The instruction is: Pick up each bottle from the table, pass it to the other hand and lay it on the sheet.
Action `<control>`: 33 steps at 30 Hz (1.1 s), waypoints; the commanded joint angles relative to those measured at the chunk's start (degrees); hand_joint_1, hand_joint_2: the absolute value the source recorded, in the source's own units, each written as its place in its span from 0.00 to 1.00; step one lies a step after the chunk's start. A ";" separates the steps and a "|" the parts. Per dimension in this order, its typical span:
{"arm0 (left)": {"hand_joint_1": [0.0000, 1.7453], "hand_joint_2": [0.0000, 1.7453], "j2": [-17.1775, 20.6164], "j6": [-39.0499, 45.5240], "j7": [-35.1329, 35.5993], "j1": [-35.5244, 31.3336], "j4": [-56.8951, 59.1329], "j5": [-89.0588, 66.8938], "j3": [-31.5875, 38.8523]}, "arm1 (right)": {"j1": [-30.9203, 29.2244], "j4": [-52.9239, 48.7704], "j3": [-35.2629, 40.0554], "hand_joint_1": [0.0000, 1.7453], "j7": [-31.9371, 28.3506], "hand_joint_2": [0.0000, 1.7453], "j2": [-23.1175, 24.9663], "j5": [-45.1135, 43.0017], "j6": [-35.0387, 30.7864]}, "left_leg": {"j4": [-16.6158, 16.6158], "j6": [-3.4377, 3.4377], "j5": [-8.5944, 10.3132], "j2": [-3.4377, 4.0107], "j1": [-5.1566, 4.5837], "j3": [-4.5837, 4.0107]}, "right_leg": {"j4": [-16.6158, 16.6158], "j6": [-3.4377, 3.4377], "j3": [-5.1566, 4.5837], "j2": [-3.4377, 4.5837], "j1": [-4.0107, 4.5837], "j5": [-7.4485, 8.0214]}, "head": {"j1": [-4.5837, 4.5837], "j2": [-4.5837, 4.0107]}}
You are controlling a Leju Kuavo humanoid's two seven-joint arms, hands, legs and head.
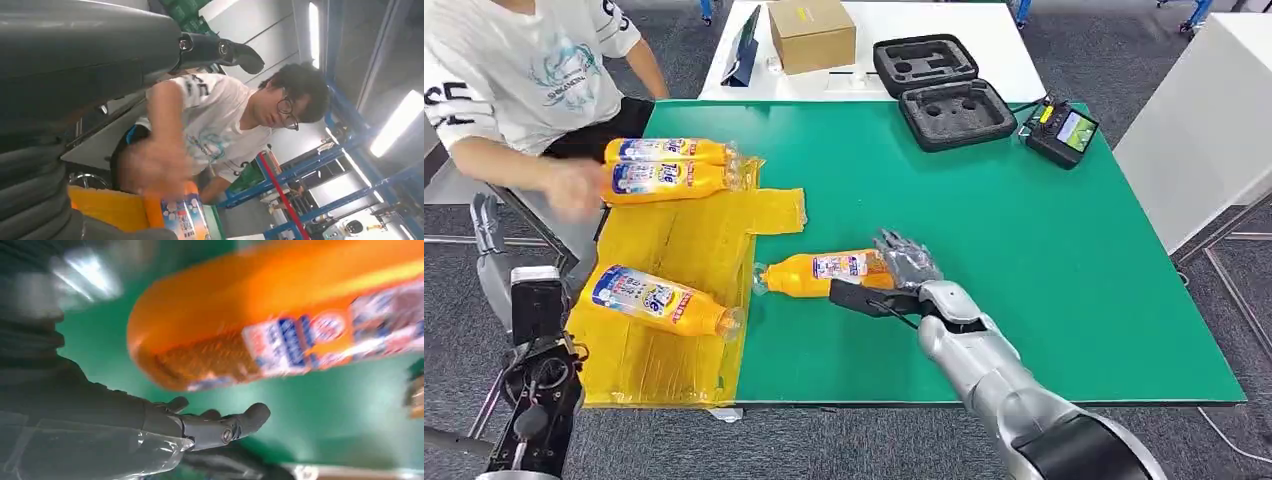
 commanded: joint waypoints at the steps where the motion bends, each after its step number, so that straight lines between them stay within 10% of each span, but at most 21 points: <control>1: 0.00 1.00 -1.31 -0.25 0.15 -5.09 6.72 0.96 -1.96 | -4.11 7.89 -2.96 0.00 -5.66 1.00 1.77 -2.16 3.20 | -0.03 -0.03 -0.02 -0.18 -0.01 0.13 | 0.02 -0.03 0.16 -0.12 -0.02 -0.08 | 0.00 0.00; 21: 0.00 1.00 -0.63 -1.76 0.15 -7.66 10.94 4.48 -3.89 | -4.98 10.37 -0.99 0.03 -5.83 1.00 2.37 -1.33 6.92 | -0.02 -0.02 -0.02 -0.14 0.00 0.12 | 0.01 -0.02 0.15 -0.09 -0.01 -0.07 | 0.00 0.00; 24: 0.00 1.00 -0.55 -1.65 0.15 -7.83 11.13 4.61 -4.03 | -5.02 10.28 -0.85 0.26 -5.73 1.00 2.38 -1.20 6.83 | -0.02 -0.02 -0.01 -0.11 0.00 0.10 | 0.00 -0.02 0.11 -0.06 0.00 -0.05 | -0.02 0.00; 25: 0.00 1.00 -0.53 -1.83 0.15 -7.95 11.39 4.96 -3.98 | -5.12 10.43 -0.77 0.79 -5.67 1.00 2.41 -1.18 7.29 | -0.01 -0.03 -0.06 -0.16 0.01 0.21 | 0.00 -0.03 0.24 -0.09 0.00 -0.10 | 0.02 0.00; 33: 0.00 1.00 -0.38 -1.97 0.15 -8.10 11.71 5.39 -4.08 | -5.34 10.66 -0.04 0.91 -4.90 1.00 2.35 -0.44 7.93 | -0.03 -0.03 -0.03 -0.13 0.01 0.15 | -0.01 -0.03 0.18 -0.07 0.01 -0.07 | 0.00 0.00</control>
